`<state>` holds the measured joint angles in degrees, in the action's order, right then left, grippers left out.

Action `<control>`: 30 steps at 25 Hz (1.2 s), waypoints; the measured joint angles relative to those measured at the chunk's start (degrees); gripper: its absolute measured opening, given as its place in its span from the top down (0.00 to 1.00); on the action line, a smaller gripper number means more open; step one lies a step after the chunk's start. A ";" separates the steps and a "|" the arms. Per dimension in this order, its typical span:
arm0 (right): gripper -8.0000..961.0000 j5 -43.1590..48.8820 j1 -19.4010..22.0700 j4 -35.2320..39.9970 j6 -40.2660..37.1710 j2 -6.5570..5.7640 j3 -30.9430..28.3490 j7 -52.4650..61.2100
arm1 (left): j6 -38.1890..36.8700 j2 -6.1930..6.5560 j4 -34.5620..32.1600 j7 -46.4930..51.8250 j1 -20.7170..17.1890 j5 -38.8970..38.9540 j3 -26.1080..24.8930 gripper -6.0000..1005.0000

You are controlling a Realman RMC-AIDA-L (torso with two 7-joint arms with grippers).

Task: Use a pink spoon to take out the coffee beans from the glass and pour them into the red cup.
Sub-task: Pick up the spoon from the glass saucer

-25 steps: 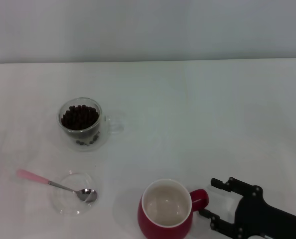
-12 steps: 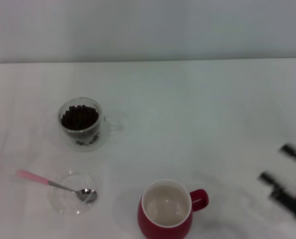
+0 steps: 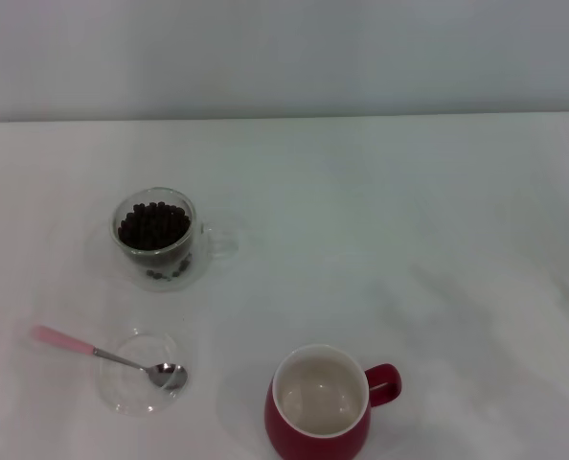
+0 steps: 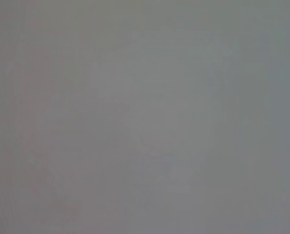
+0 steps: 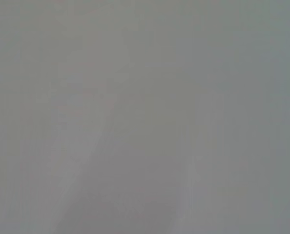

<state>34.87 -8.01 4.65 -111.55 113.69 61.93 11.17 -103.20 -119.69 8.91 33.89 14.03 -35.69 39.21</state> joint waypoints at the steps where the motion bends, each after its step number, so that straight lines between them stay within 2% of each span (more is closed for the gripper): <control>1: 0.27 0.00 -0.56 0.07 0.08 0.03 -1.84 0.16 | -1.04 0.00 0.06 3.66 -0.85 -0.99 -0.01 0.27; 6: 0.27 0.01 -3.19 0.77 1.68 0.19 -10.47 1.38 | -2.15 0.03 0.14 19.07 -3.70 -4.75 1.49 0.28; 11: 0.27 0.12 -4.54 3.04 4.75 -0.26 -11.92 1.84 | -1.59 0.08 1.10 30.87 -4.82 -5.17 6.63 0.28; 13: 0.27 0.21 -4.61 4.01 5.97 -0.25 -11.98 1.84 | -1.10 0.17 1.26 32.76 -4.77 -5.15 7.73 0.28; 14: 0.27 0.28 -4.67 4.42 6.61 -0.20 -12.00 1.84 | 1.15 0.28 1.31 37.76 -4.36 -5.15 10.12 0.28; 24: 0.27 0.47 -4.20 5.62 7.86 0.00 -12.12 1.49 | 8.62 0.20 1.62 47.06 -3.35 -5.17 12.06 0.27; 30: 0.27 0.38 -3.67 5.63 7.53 -0.03 -12.17 1.33 | 16.17 0.27 1.64 49.91 -1.16 -6.08 12.40 0.27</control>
<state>35.24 -11.68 10.28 -104.02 113.67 49.76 12.50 -87.02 -119.42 10.55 83.80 12.87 -41.76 51.61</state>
